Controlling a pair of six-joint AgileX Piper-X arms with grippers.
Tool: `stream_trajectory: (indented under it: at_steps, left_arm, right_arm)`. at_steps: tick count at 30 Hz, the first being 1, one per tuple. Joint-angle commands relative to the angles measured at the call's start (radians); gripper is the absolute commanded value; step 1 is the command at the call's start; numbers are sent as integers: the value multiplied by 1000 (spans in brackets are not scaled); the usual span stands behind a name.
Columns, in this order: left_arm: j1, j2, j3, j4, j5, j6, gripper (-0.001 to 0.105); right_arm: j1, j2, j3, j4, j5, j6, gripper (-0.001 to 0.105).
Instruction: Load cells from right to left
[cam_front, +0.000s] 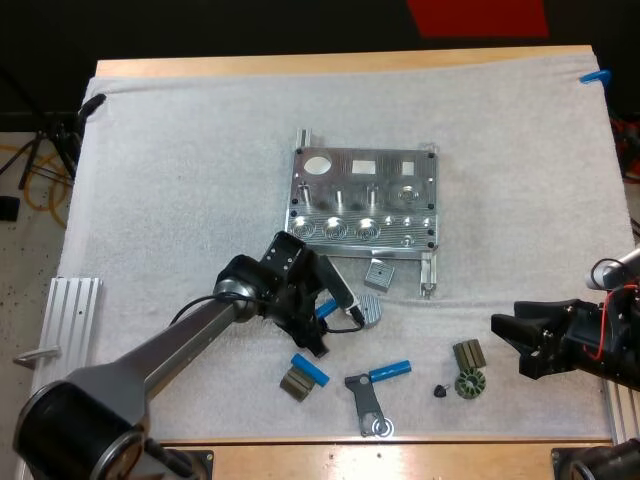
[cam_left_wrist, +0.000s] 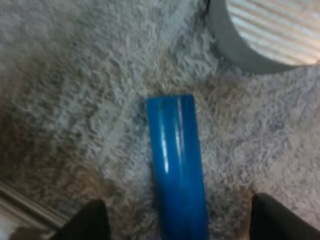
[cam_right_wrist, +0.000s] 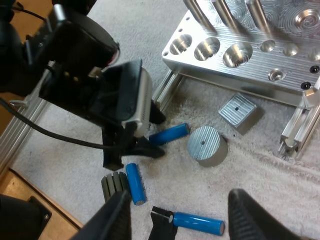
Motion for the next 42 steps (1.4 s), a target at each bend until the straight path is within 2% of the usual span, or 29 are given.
stream_trajectory:
  at_steps: [1,5,8,11,13,15,23,30,36,42]
  left_arm:
    - [-5,15,-5,-8,-5,-10,59]
    - [-5,40,-5,-6,-5,-10,59]
    - [-5,40,-8,-6,-5,-38,52]
    - [-5,40,-8,5,-5,-67,32]
    - [-5,40,-12,25,-6,-71,10]
    - [-5,40,-12,32,-6,-67,0]
    - [-5,31,-15,54,-6,-62,0]
    - [-5,-45,-29,91,-6,1,0]
    - [-5,-166,-29,113,62,57,0]
    - [-5,-269,-29,147,135,133,0]
  right_arm:
    - [-3,0,-9,-11,-3,0,44]
    - [-3,0,-9,-15,-3,0,44]
    - [-3,0,-9,-15,-3,0,44]
    - [-3,0,-9,-15,-3,0,44]
    - [-3,0,-9,-15,-3,0,44]
    - [-3,0,-9,-15,6,0,44]
    - [-3,0,-9,-15,39,0,44]
    - [-3,0,-9,-15,65,29,44]
    - [-3,0,-9,-15,58,69,44]
    - [-3,7,-9,-15,-28,110,45]
